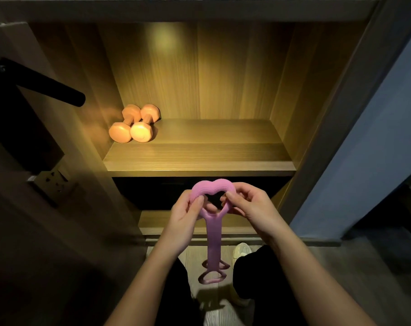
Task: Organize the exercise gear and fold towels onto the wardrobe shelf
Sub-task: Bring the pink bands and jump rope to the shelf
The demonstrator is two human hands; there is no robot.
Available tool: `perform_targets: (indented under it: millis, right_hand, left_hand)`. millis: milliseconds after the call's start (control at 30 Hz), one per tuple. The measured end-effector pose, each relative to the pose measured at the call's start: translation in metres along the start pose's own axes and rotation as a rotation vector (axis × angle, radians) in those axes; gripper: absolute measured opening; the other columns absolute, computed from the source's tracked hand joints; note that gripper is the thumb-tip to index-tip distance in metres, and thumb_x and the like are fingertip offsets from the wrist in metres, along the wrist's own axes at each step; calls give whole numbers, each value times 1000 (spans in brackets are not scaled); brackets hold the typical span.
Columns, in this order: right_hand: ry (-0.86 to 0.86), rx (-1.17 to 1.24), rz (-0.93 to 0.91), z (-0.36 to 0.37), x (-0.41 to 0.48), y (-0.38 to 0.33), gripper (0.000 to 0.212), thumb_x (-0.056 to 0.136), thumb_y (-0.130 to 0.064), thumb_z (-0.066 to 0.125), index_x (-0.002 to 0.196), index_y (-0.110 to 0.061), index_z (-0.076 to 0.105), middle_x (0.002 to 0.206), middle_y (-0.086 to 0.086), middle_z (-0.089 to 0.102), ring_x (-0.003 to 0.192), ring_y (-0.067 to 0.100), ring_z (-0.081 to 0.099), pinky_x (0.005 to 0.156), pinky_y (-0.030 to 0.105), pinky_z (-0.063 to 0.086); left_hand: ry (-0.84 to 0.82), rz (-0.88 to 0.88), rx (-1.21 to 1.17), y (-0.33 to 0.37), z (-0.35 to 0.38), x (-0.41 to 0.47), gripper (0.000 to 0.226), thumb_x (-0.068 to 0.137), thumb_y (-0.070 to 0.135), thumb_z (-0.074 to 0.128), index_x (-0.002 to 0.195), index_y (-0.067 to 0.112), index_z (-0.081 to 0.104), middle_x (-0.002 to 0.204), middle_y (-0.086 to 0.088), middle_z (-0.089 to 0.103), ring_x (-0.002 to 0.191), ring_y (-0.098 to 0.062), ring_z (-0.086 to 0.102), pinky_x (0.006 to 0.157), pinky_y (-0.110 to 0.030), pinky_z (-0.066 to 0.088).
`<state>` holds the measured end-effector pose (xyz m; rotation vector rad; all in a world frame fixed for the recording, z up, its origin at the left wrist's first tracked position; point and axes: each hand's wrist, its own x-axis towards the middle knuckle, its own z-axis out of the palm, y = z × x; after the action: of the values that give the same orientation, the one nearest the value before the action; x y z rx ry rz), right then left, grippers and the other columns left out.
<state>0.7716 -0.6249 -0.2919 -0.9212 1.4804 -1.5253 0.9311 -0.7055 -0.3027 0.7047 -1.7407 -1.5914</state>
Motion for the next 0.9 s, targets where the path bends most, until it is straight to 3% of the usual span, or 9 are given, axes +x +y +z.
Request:
perform_targets:
  millis: [167,267,400,500,600,733,900]
  right_hand:
    - [-79,-53,-71,0,-2,-17,18,95,-3,55,106,-13,65,87,2,70,83,11,67,75,25,56]
    - [-123,-123,-114,-2,0,-35,19,93,-3,59,108,-14,64,87,1,67,82,8,64,77,27,57]
    - [-139,-299,-180,-4,6,-59,19,91,-8,63,110,-3,63,90,12,67,83,16,62,82,37,55]
    - [-173,-386,-192,-7,11,-73,24,91,-12,65,113,-2,62,99,16,68,86,18,65,82,34,55]
    - [-216,-426,-186,-7,14,-81,25,90,-16,67,112,-4,62,95,14,68,82,17,66,78,31,56]
    - [-231,-517,-192,-9,17,-90,22,91,-18,65,108,-5,62,96,16,69,89,27,69,82,40,58]
    - [-285,-598,-192,-9,20,-101,21,93,-16,64,110,-4,63,92,16,69,77,14,64,73,26,53]
  left_hand:
    - [-11,44,-37,15,-8,11,30,89,29,53,104,2,57,73,-4,62,69,-19,65,71,-32,56]
    - [-38,50,2,27,-13,20,28,86,33,57,98,7,59,71,-3,65,70,-18,68,73,-33,57]
    - [-67,54,84,40,-16,31,21,88,34,63,92,13,61,76,-5,71,77,-21,71,79,-36,58]
    - [-57,64,138,47,-18,37,13,92,28,63,92,15,62,81,-5,71,81,-21,70,82,-39,57]
    - [-55,75,165,52,-18,39,12,91,29,65,92,17,64,83,-3,71,79,-17,71,78,-31,58]
    - [-45,85,168,57,-17,41,8,90,25,66,91,17,66,83,-4,71,77,-16,71,74,-25,58]
    - [-62,88,150,58,-17,44,6,89,22,67,92,16,66,83,-6,70,77,-19,71,74,-27,59]
